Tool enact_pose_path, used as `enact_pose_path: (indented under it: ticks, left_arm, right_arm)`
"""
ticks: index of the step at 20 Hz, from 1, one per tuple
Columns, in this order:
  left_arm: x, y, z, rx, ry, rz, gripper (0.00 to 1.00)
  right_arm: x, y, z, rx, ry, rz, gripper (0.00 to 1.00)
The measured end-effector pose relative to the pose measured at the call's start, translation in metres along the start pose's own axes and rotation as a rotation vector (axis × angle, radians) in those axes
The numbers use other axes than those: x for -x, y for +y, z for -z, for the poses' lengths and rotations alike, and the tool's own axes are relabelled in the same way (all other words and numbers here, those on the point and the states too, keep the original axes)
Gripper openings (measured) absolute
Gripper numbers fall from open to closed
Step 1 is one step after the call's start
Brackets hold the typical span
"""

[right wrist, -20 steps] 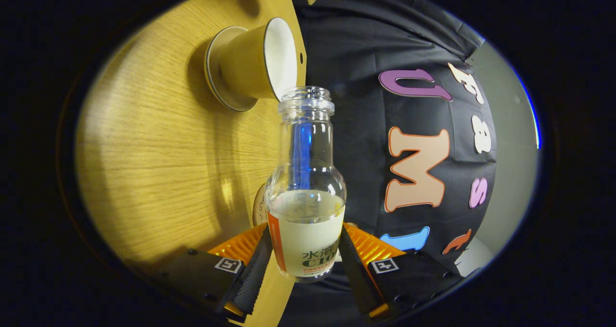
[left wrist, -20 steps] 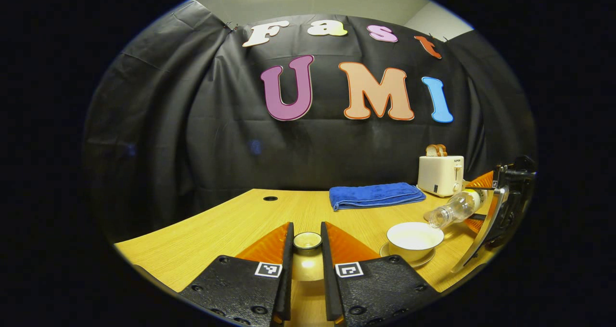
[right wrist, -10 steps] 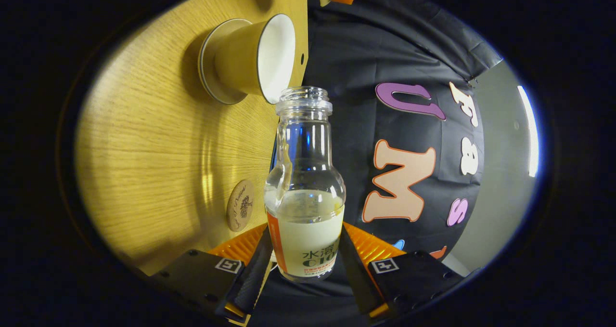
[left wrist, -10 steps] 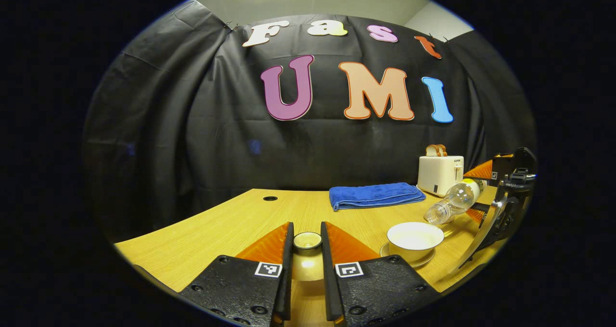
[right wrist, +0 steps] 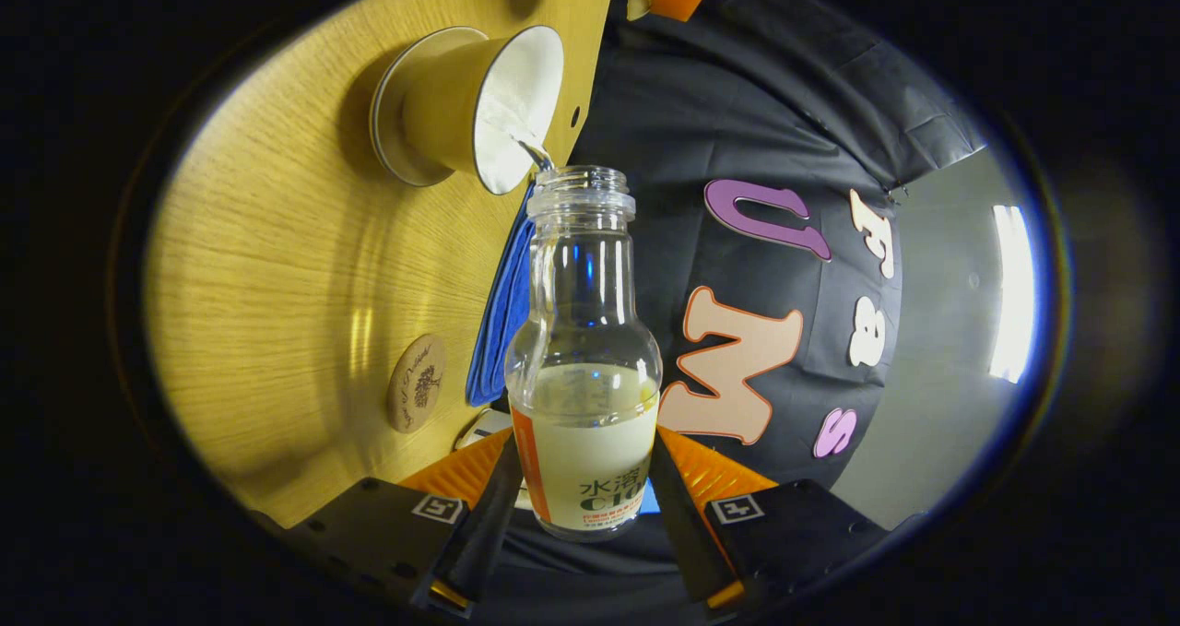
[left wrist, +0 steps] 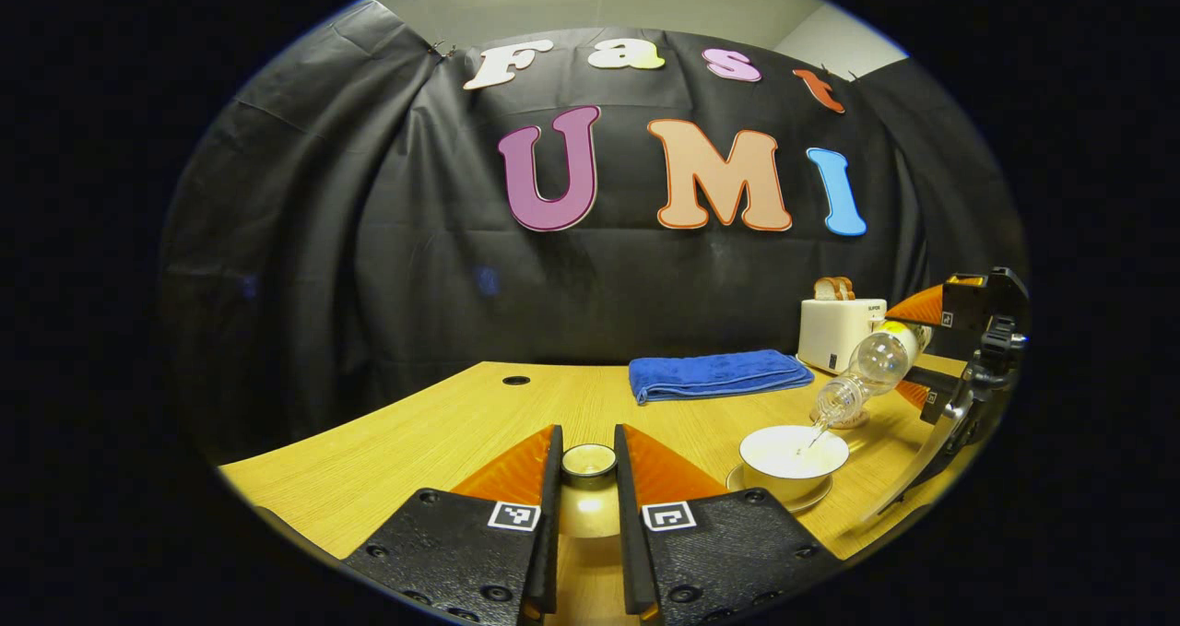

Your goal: Open the teacup lid with one hand, grasp the water bottle and pour water into the teacup with the other hand; after pouring, place the water bottle on the coaster and then close the teacup lid.

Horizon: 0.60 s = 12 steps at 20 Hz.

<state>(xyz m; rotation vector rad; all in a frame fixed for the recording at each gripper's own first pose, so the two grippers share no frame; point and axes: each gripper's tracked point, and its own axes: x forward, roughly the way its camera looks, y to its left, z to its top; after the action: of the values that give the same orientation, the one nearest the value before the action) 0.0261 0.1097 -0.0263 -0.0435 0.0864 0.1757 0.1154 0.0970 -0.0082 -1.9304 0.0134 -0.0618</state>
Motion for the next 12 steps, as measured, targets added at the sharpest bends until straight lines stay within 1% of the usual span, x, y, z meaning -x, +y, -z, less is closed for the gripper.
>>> enact_pose_path:
  ticks: [10,12]
  left_arm:
    - [-0.001,0.0,0.001,0.0,0.002,0.0,0.25]
    - [-0.001,0.001,0.001,0.0,0.001,-0.002,0.25]
  right_arm:
    - [-0.004,-0.022,0.004,0.022,-0.009,0.053,0.83]
    - [-0.003,-0.023,0.003,0.032,-0.014,0.059,0.81]
